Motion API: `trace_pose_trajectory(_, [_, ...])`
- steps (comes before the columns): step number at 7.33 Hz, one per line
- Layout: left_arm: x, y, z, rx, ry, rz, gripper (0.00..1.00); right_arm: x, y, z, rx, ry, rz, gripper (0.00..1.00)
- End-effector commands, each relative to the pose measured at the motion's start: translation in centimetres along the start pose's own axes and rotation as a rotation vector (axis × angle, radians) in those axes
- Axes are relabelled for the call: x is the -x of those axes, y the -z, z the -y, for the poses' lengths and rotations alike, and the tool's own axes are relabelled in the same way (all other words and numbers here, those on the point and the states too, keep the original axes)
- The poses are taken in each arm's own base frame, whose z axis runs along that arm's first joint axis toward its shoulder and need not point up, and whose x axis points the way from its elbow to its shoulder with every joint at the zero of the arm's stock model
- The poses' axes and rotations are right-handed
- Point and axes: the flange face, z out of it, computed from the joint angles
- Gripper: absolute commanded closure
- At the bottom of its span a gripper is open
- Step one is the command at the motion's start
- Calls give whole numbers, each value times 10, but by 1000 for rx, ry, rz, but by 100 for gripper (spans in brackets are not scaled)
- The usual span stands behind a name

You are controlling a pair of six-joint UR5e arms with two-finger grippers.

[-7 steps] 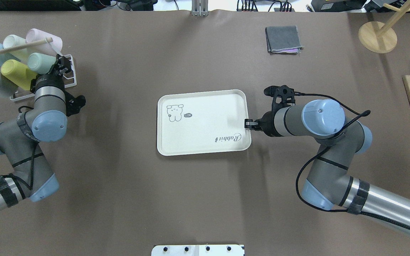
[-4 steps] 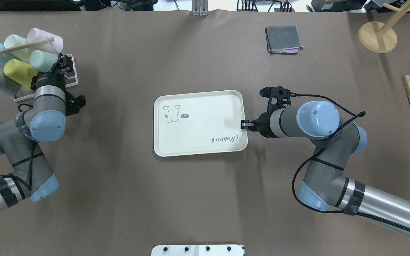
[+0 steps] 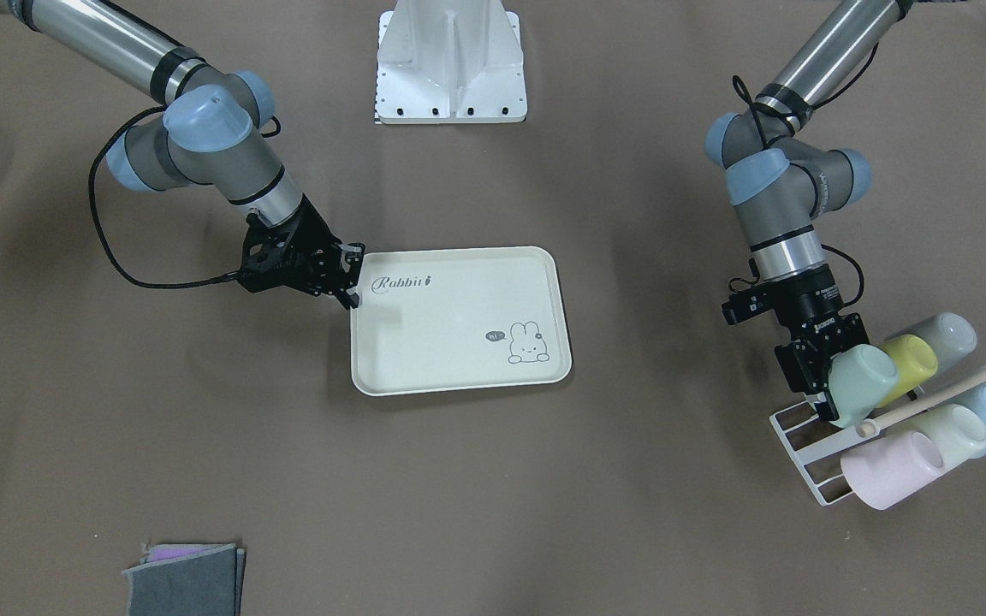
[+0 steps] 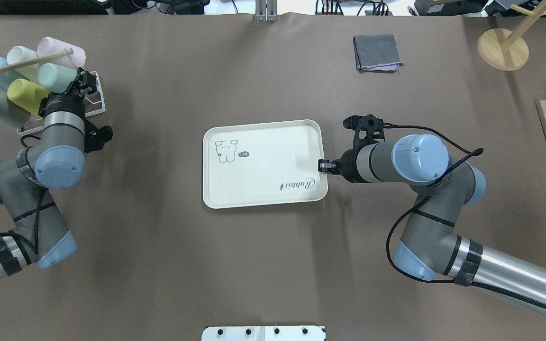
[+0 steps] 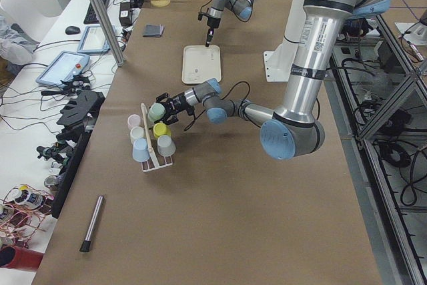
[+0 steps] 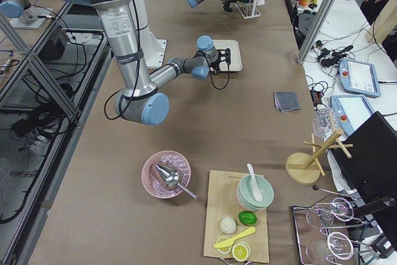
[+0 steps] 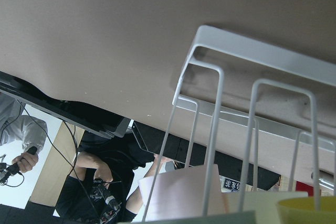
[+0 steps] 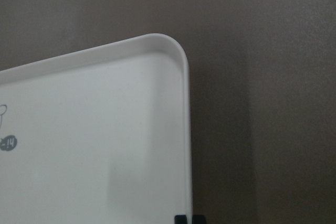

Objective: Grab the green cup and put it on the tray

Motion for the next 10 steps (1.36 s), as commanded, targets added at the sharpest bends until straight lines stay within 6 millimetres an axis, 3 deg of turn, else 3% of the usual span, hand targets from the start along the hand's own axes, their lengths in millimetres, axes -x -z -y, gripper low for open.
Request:
trace_pose_trajectory(1, [-9,10,-13,0,-4,8,21,0,-2,-1,3,0,-3,100])
trace_pose_trajectory(2, [-14,15,-19,0,-3,10,21,-5,-4,-2,5,-2,-12,41])
trace_pose_trajectory(3, [-11,18,-28,4,-32,19,21,-12,-7,1,-5,-9,-24,0])
trace_pose_trajectory(4, [-2,25,-41,10,-37,37,21,-12,1,10,-27,-13,-15,0])
trace_pose_trajectory(6, [-4,44,-61,11,-23,60,21,-21,33,43,-66,-39,-7,0])
trace_pose_trajectory(7, [0,56,-75,11,-1,81,21,-32,66,66,-79,-62,-32,0])
trace_pose_trajectory(9, [26,83,-99,5,96,142,21,-79,137,85,-86,-37,-95,0])
trace_pose_trajectory(10, [37,96,-112,2,152,172,21,-113,171,74,-85,54,-150,0])
